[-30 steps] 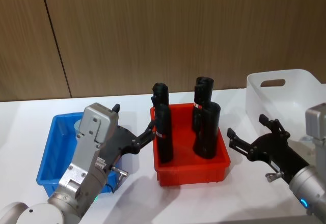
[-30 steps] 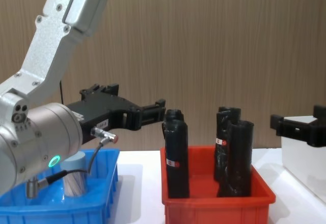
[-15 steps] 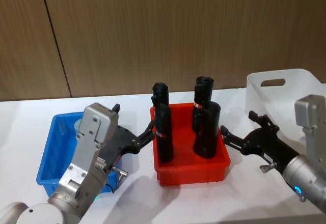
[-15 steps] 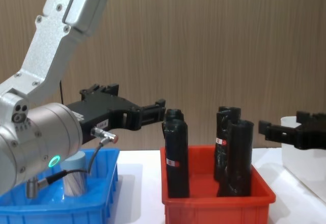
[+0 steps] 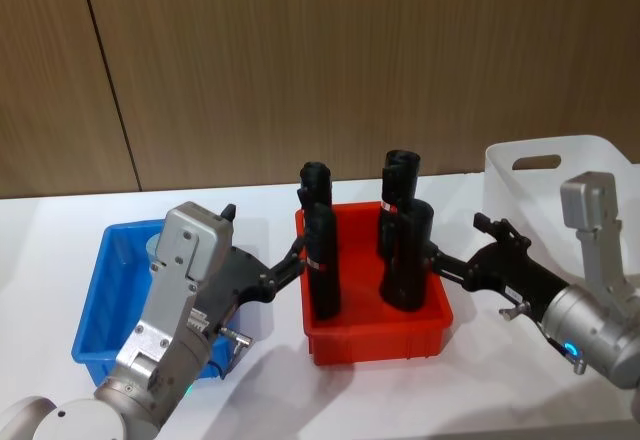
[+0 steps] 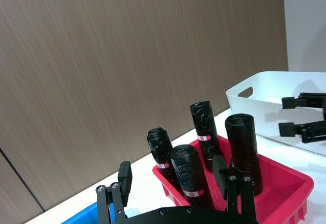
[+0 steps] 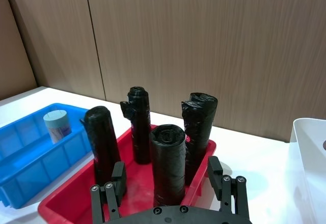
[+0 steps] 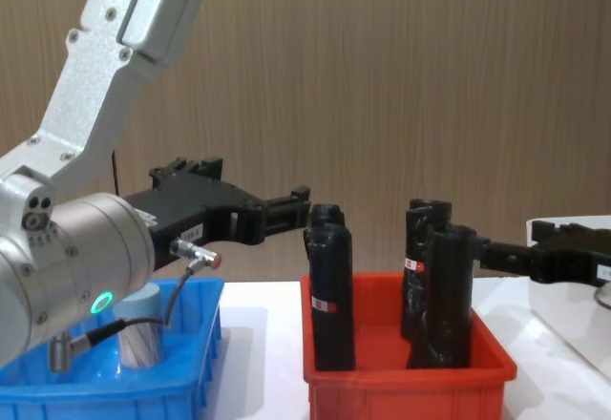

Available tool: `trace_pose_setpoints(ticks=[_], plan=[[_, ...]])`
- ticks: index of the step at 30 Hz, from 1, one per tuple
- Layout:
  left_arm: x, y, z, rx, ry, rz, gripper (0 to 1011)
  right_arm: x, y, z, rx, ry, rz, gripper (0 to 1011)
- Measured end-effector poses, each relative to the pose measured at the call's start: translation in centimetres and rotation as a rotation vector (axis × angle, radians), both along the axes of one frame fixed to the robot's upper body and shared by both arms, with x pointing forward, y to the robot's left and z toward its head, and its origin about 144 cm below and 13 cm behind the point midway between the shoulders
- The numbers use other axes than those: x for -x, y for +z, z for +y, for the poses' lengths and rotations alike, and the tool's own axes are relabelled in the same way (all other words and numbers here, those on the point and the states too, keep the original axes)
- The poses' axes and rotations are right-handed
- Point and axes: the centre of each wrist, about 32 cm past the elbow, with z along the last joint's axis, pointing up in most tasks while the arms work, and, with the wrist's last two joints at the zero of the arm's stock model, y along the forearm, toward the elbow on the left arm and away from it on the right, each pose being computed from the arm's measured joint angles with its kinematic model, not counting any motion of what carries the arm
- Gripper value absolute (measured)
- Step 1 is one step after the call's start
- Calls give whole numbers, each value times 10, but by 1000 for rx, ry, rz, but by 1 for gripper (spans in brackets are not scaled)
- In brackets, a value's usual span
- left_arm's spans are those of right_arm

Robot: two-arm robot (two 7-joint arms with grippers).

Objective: Pick the cotton swabs from the blue box and place them into the white box.

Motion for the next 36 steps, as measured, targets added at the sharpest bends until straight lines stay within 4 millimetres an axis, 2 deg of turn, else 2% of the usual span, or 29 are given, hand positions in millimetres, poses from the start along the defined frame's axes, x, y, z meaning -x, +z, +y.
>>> trace_pose_setpoints(ticks=[17, 36], plan=[[0, 0, 0, 0, 0, 0, 1004, -37, -7, -3, -34, 30, 37, 1002], [0, 0, 0, 0, 0, 0, 1003, -62, -13, -9, -75, 55, 65, 1002]])
